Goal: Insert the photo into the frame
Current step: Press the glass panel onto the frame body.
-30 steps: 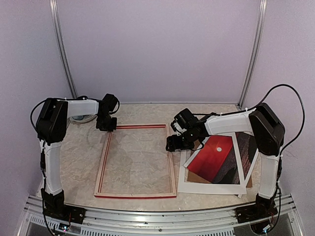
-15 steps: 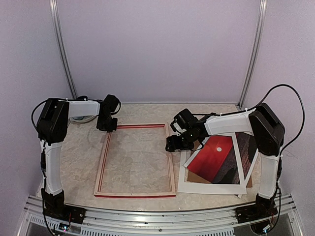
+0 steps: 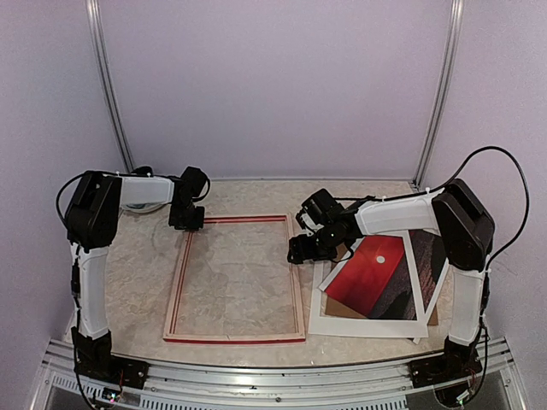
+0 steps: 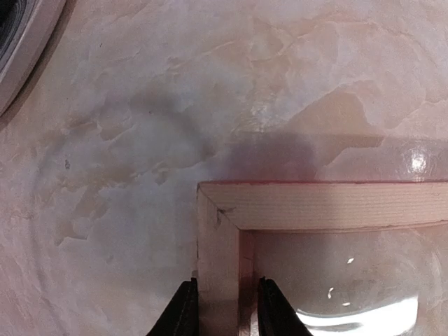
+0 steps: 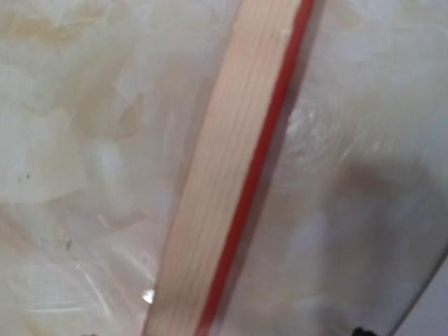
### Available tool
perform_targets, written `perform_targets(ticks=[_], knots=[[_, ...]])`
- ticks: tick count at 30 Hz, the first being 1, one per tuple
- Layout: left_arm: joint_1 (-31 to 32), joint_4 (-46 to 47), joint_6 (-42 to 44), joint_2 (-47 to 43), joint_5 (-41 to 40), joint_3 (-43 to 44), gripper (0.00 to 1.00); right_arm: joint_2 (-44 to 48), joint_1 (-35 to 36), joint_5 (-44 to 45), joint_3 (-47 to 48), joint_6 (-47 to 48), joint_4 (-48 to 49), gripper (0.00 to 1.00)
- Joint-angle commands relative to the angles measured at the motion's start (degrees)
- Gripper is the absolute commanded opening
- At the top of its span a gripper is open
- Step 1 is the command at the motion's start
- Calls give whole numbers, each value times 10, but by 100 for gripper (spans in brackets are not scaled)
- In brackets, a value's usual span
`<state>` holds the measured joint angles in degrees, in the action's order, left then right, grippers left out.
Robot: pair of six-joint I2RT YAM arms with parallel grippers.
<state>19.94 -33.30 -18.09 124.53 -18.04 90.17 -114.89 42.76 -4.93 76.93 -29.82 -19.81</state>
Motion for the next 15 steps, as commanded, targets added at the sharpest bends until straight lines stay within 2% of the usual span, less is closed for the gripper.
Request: perform_targets(ticks=[1, 7, 15], knots=[[-2, -50, -5, 54, 23, -42, 32, -3, 6, -1, -4, 2, -1, 78], [-5, -43, -10, 46, 23, -46, 28, -4, 7, 1, 0, 4, -5, 78], [-23, -11, -27, -28, 24, -33, 30, -1, 6, 4, 3, 4, -10, 78]])
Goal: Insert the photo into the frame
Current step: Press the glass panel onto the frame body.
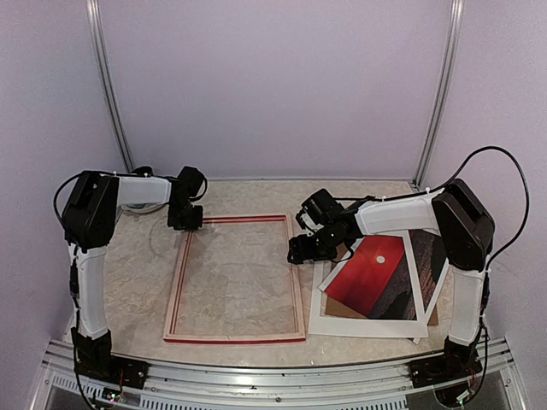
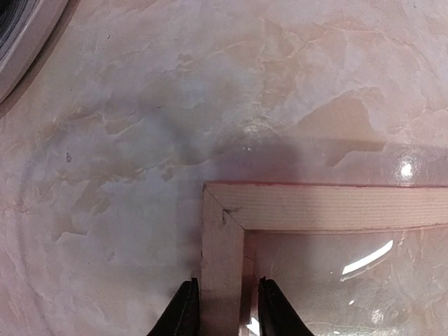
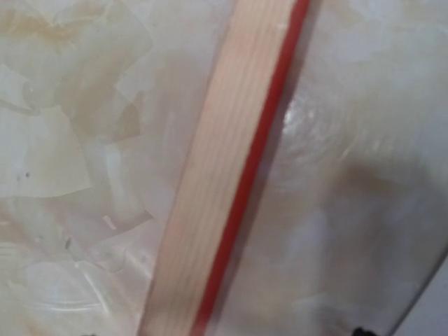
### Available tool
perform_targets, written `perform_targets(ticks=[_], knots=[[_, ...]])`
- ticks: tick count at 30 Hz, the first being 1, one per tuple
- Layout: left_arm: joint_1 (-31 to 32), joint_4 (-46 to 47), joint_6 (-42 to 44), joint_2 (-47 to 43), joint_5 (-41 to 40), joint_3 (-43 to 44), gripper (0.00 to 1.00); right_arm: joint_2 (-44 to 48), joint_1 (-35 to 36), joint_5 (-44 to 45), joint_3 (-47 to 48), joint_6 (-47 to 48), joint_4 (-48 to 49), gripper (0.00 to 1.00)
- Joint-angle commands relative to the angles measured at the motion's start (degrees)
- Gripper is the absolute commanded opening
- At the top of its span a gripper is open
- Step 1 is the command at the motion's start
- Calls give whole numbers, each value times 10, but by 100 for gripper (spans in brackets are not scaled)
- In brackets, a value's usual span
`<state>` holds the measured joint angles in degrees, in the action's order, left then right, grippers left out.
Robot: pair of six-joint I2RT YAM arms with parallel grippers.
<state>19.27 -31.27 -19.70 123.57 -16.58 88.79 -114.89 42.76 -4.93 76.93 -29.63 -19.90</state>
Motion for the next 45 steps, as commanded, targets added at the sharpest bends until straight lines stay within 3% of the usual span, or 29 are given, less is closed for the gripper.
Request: perform_targets(ticks=[1, 8, 17, 31, 38, 45], knots=[[-17, -29, -11, -26, 13, -16, 31, -1, 6, 4, 4, 2, -9, 78], [-10, -70, -7, -51, 12, 11, 36, -5, 6, 3, 17, 4, -14, 78], [-7, -80, 1, -49, 15, -21, 37, -5, 7, 2, 17, 4, -15, 78], [-3, -62, -6, -2, 2, -38, 36, 0, 7, 4, 5, 2, -9, 78], [-2, -45, -13, 8, -16, -46, 27, -6, 6, 0, 6, 2, -7, 78], [-15, -37, -31, 27, -25, -19, 30, -7, 7, -1, 6, 3, -6, 78]])
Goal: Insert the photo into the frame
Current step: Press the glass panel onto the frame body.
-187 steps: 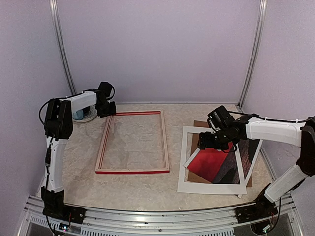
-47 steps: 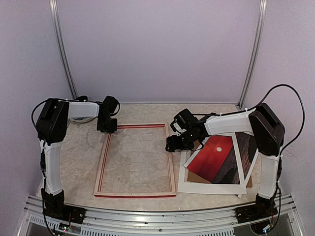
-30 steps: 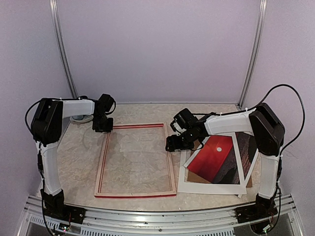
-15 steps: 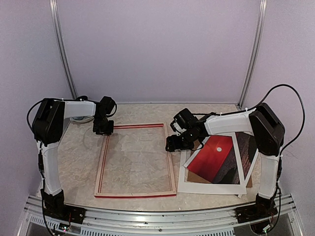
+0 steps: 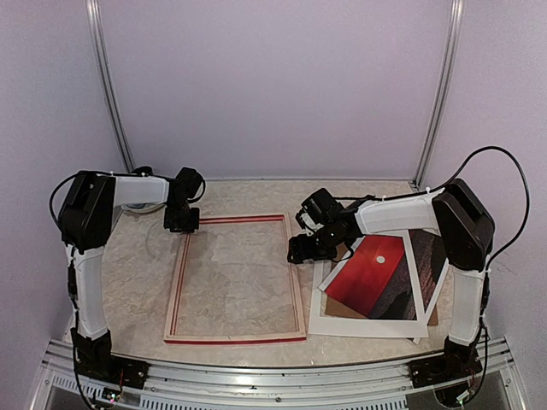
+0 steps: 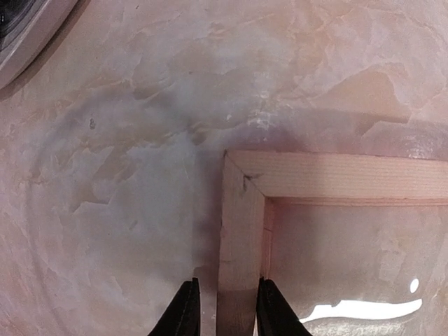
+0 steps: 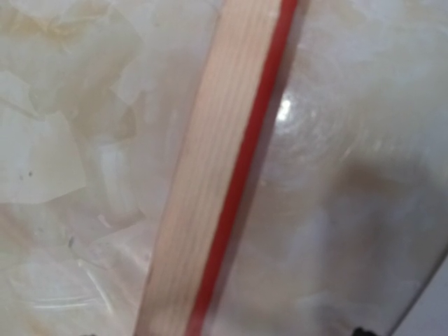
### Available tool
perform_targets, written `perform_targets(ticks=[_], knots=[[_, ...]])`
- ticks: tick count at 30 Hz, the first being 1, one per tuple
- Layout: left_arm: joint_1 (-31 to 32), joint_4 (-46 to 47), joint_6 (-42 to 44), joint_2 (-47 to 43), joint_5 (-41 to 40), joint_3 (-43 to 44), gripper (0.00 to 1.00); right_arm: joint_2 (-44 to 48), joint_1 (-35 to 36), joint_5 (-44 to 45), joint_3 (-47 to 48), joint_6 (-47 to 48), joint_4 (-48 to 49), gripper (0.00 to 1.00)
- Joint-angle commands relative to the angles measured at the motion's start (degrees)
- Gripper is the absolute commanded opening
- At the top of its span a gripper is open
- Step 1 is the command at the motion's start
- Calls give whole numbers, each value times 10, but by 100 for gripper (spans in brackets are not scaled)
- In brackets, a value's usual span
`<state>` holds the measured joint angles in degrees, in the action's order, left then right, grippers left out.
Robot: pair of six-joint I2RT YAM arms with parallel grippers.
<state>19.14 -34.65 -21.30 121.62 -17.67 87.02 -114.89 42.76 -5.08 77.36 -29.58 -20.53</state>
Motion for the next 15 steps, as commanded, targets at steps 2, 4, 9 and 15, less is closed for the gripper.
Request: perform_targets(ticks=[2, 4, 9, 15], knots=[[-16, 4, -21, 50, -21, 4, 31, -7, 6, 0, 2, 3, 0, 78], [-19, 11, -25, 56, -26, 9, 31, -6, 6, 0, 1, 2, 1, 78], [-23, 22, -28, 69, -31, 25, 32, -7, 7, -2, 2, 2, 1, 78], [-22, 29, -29, 82, -27, 41, 33, -7, 6, -3, 1, 3, 3, 77]])
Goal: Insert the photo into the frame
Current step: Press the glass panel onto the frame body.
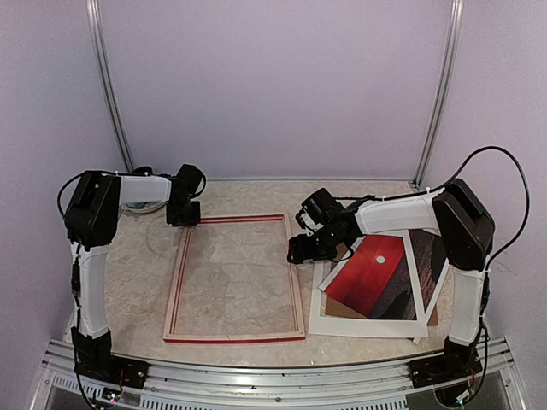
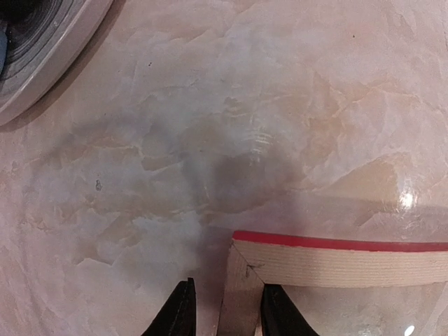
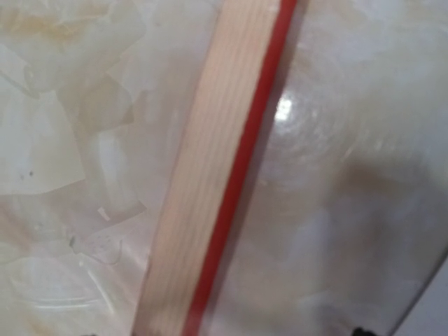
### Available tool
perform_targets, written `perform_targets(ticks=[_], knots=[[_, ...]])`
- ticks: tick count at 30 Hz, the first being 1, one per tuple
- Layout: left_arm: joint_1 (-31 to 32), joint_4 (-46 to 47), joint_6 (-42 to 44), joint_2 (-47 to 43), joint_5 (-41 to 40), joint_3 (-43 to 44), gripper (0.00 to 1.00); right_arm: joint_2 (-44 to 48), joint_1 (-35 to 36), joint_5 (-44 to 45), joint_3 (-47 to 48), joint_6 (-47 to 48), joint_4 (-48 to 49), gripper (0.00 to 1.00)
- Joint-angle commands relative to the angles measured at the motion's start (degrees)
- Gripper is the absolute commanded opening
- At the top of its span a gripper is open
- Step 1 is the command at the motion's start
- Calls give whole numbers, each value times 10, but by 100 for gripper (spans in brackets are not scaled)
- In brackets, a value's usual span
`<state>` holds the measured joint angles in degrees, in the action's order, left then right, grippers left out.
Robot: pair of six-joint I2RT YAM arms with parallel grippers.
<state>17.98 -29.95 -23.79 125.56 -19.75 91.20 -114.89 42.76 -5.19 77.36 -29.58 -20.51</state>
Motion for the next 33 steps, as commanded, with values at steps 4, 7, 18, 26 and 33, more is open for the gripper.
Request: perform_targets(ticks=[4, 7, 18, 26, 33], knots=[[-8, -44, 0, 51, -3, 16, 33, -8, 6, -4, 2, 3, 1, 78], [-3, -71, 3, 39, -1, 3, 33, -7, 6, -3, 2, 3, 2, 77], [11, -96, 5, -55, 35, -102, 33, -17, 6, 1, 23, -11, -5, 76], [25, -101, 4, -80, 44, -114, 32, -27, 8, -12, 54, -10, -9, 71], [25, -93, 1, -70, 58, -118, 30, 47, 76, 9, 33, 190, 0, 76]])
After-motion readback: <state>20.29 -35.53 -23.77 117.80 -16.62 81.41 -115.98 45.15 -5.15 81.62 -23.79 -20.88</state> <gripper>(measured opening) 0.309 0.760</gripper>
